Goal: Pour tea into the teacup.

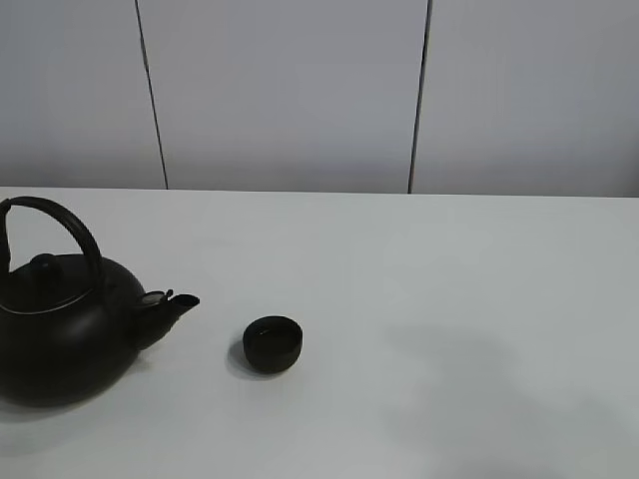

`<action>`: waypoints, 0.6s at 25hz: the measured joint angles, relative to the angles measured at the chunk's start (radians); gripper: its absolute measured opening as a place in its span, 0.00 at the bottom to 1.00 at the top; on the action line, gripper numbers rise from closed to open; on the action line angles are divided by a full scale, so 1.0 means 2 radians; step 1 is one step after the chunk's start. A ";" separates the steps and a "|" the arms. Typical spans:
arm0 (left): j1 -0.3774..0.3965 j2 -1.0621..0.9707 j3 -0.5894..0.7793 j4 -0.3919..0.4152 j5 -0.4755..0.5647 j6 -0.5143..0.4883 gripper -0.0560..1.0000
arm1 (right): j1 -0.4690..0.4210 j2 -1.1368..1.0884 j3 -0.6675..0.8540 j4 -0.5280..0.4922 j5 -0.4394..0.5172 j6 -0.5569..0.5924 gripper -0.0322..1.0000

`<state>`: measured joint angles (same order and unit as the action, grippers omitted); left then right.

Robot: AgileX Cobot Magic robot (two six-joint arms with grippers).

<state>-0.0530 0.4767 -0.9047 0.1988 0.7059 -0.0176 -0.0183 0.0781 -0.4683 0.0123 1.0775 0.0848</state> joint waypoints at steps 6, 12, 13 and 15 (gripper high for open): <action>-0.009 -0.112 -0.032 -0.084 0.207 0.093 0.37 | 0.000 0.000 0.000 0.000 0.000 0.000 0.53; -0.009 -0.188 -0.024 -0.148 0.286 0.100 0.37 | 0.000 0.000 0.000 0.000 0.000 0.000 0.53; -0.009 -0.196 -0.015 -0.151 0.287 0.098 0.37 | 0.000 0.000 0.000 0.000 0.000 0.000 0.53; -0.009 -0.213 0.010 -0.151 0.288 0.092 0.37 | 0.000 0.000 0.000 0.000 0.000 0.000 0.53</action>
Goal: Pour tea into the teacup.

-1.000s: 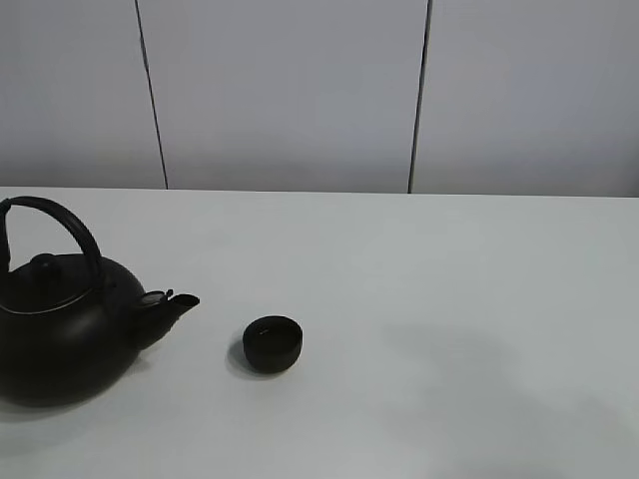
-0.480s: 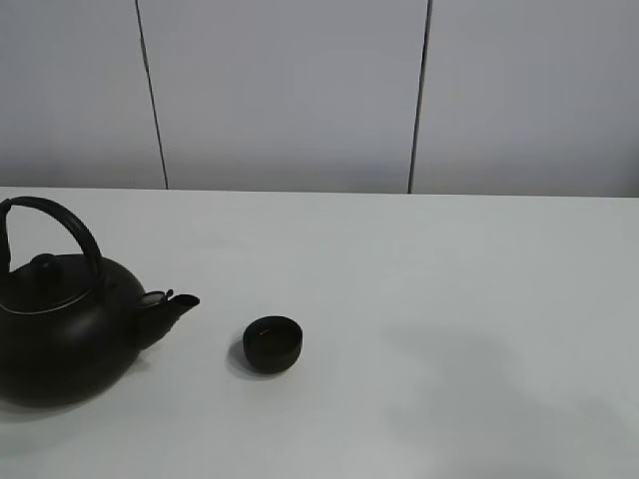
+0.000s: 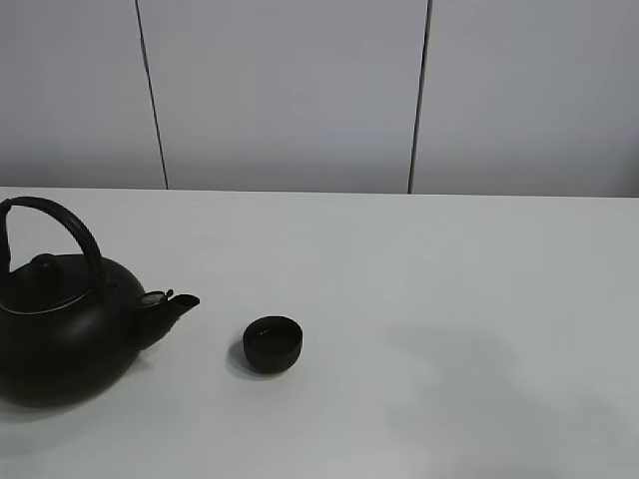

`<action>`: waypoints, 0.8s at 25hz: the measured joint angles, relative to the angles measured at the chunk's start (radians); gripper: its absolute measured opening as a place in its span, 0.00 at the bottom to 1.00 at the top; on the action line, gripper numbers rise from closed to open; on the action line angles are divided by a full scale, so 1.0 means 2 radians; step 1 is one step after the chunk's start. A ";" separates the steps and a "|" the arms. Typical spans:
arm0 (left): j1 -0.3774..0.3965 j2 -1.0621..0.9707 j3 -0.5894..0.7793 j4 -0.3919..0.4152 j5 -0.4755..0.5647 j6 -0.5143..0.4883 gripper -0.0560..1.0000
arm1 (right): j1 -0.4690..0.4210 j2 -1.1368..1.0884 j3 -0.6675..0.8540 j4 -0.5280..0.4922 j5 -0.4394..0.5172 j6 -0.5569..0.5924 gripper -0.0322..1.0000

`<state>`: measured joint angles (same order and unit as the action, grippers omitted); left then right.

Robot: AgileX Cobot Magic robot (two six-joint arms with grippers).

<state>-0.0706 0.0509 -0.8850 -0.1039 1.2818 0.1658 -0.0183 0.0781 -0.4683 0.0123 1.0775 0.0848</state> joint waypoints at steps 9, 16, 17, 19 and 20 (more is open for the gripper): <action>0.000 -0.032 0.142 0.004 -0.029 -0.008 0.37 | 0.000 0.000 0.000 0.000 0.000 0.000 0.53; 0.000 -0.032 0.198 0.010 -0.065 -0.011 0.37 | 0.000 0.000 0.000 0.000 0.000 0.000 0.53; 0.000 -0.032 0.199 0.013 -0.068 -0.016 0.37 | 0.000 0.000 0.000 0.000 0.000 0.000 0.53; 0.000 -0.032 0.200 0.021 -0.069 -0.024 0.37 | 0.000 0.000 0.000 0.000 0.000 0.000 0.53; 0.000 -0.032 0.200 0.026 -0.069 -0.029 0.37 | 0.000 0.000 0.000 0.000 0.000 0.000 0.53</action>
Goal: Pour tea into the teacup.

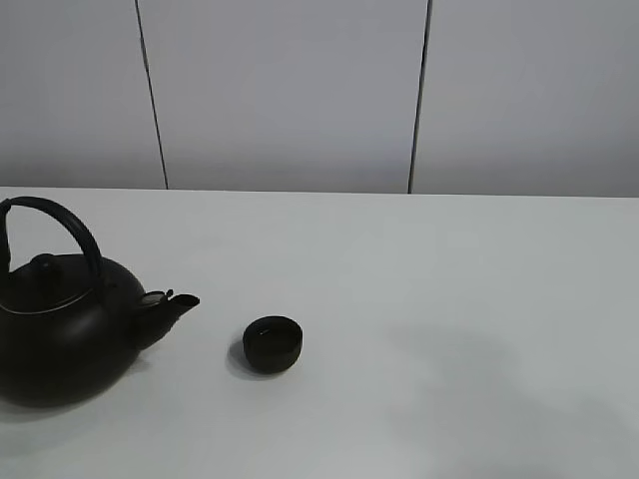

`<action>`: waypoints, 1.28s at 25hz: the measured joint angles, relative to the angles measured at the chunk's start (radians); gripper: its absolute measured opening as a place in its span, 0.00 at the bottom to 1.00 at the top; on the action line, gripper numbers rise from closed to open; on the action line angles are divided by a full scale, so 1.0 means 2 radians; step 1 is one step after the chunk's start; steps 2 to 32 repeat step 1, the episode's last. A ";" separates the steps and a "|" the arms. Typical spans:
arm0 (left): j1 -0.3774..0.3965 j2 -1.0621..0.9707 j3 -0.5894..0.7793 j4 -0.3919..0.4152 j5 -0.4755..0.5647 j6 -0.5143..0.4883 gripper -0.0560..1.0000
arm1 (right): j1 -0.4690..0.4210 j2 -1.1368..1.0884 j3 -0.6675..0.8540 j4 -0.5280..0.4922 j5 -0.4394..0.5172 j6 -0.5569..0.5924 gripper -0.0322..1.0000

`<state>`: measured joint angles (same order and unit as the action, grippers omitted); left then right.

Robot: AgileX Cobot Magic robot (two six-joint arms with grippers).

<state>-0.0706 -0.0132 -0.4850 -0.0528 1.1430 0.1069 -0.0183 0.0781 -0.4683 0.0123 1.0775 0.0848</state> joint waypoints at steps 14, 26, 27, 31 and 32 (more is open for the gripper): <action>0.000 0.000 0.000 0.002 0.000 -0.003 0.37 | 0.000 0.000 0.000 0.000 0.000 0.000 0.53; 0.000 0.000 0.000 0.002 0.000 -0.003 0.37 | 0.000 0.000 0.000 0.000 0.000 0.000 0.53; 0.000 0.000 0.000 0.002 0.000 -0.003 0.37 | 0.000 0.000 0.000 0.000 0.000 0.000 0.53; 0.000 0.000 0.000 0.002 0.000 -0.003 0.37 | 0.000 0.000 0.000 0.000 0.000 0.000 0.53; 0.000 0.000 0.000 0.002 0.000 -0.003 0.37 | 0.000 0.000 0.000 0.000 0.000 0.000 0.53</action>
